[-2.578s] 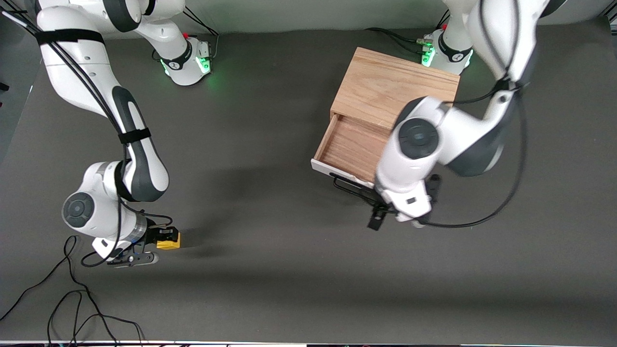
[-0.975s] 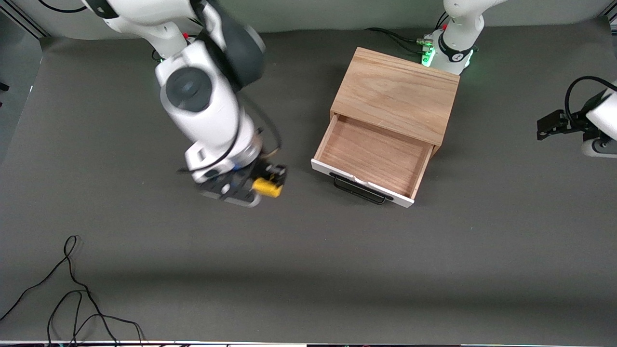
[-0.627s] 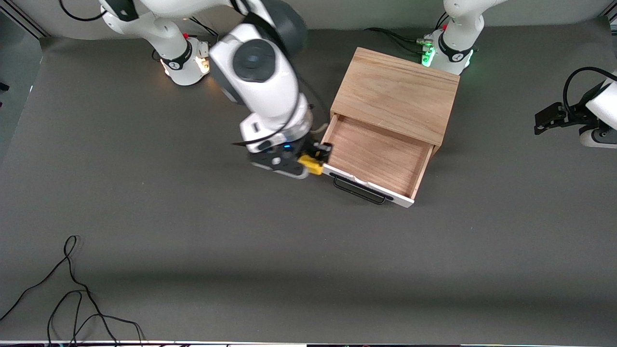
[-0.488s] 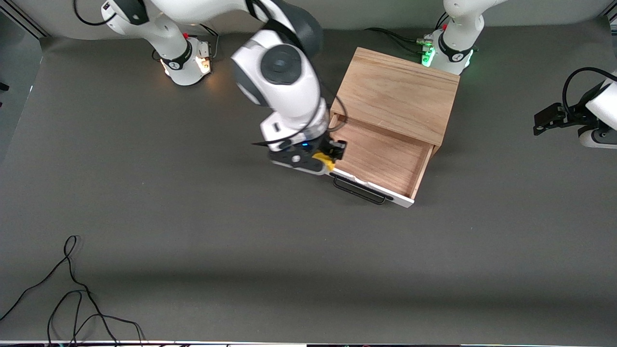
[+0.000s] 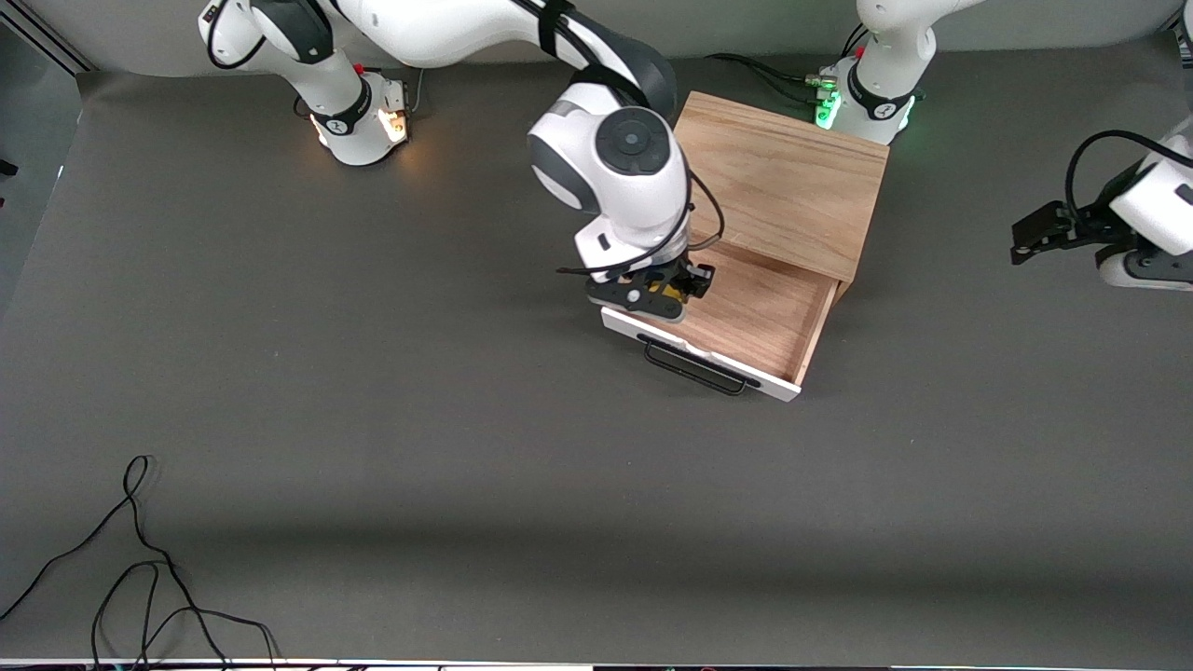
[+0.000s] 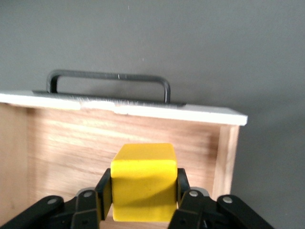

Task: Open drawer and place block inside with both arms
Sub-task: 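Carry the yellow cube with the right gripper over the open drawer, then lower the cube into the drawer and open the right gripper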

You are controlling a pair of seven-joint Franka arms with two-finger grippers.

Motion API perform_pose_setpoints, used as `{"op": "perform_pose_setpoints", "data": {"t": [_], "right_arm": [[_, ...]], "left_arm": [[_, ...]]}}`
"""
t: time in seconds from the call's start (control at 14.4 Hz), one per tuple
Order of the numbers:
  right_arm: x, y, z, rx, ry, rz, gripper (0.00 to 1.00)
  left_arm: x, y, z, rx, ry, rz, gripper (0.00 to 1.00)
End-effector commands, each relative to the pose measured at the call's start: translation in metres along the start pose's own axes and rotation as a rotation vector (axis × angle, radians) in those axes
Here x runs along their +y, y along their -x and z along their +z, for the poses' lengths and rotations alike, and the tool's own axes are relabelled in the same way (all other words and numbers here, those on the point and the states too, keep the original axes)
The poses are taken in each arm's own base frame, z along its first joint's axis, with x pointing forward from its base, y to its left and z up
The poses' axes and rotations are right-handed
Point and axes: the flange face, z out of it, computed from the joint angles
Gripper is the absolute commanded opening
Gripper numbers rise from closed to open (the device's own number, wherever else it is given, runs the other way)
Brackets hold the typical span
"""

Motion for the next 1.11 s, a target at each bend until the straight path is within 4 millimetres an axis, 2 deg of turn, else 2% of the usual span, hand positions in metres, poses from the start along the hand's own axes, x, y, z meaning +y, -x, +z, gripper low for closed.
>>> {"op": "perform_pose_setpoints", "data": {"t": [0.0, 0.21, 0.42, 0.56, 0.63, 0.77, 0.98, 1.05], "right_arm": [[-0.01, 0.015, 0.018, 0.015, -0.001, 0.009, 0.0], [-0.011, 0.023, 0.048, 0.007, 0.028, 0.024, 0.01], [-0.012, 0.022, 0.053, 0.009, 0.021, 0.032, 0.07], [-0.013, 0.027, 0.053, 0.01, 0.02, 0.027, 0.15], [-0.013, 0.027, 0.053, 0.01, 0.02, 0.027, 0.28], [-0.013, 0.026, 0.053, 0.015, 0.023, 0.027, 0.39], [-0.013, 0.026, 0.054, 0.016, 0.024, 0.027, 0.43], [-0.013, 0.027, 0.055, 0.016, 0.024, 0.027, 0.58]], "left_arm": [[0.001, -0.013, -0.013, 0.029, 0.021, -0.003, 1.0], [0.011, -0.022, -0.011, 0.031, 0.023, 0.01, 1.0], [0.002, -0.023, -0.011, 0.029, 0.019, -0.005, 1.0], [0.001, -0.024, -0.011, 0.031, 0.019, -0.009, 1.0], [0.002, -0.026, -0.01, 0.029, 0.019, -0.007, 1.0], [0.001, -0.028, -0.013, 0.037, 0.018, -0.007, 1.0], [0.002, -0.028, -0.013, 0.035, 0.018, -0.007, 1.0], [0.002, -0.027, -0.013, 0.031, 0.017, -0.005, 1.0]]}}
